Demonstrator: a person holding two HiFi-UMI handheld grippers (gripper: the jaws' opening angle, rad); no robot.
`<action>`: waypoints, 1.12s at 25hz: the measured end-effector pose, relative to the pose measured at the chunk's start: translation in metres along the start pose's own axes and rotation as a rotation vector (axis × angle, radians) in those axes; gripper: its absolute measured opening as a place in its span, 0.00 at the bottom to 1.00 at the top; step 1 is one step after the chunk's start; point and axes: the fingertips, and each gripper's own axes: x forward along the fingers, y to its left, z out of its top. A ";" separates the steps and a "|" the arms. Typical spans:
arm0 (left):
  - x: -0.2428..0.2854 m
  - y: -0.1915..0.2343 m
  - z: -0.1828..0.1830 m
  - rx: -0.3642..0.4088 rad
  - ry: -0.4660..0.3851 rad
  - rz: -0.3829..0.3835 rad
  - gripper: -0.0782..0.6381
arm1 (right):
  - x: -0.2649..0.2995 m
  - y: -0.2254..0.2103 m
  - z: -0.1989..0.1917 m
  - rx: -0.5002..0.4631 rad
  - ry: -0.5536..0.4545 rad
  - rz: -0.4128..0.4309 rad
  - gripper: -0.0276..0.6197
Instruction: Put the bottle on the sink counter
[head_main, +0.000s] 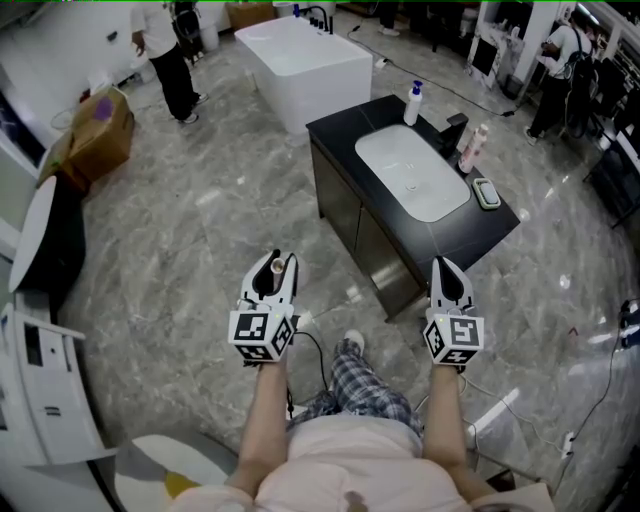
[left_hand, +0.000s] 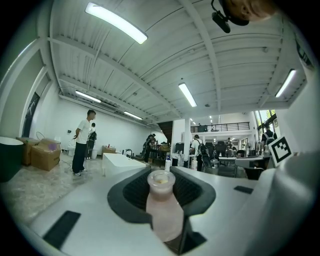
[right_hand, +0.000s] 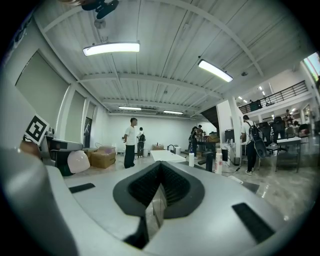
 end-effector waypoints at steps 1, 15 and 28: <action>0.001 0.001 -0.001 0.000 0.001 -0.001 0.30 | 0.002 0.001 -0.001 0.001 0.002 0.002 0.07; 0.059 0.040 0.007 0.001 -0.011 0.008 0.30 | 0.082 -0.001 0.014 0.033 -0.044 0.014 0.07; 0.217 0.106 0.037 0.020 -0.010 -0.041 0.30 | 0.247 0.000 0.037 0.110 -0.056 0.002 0.07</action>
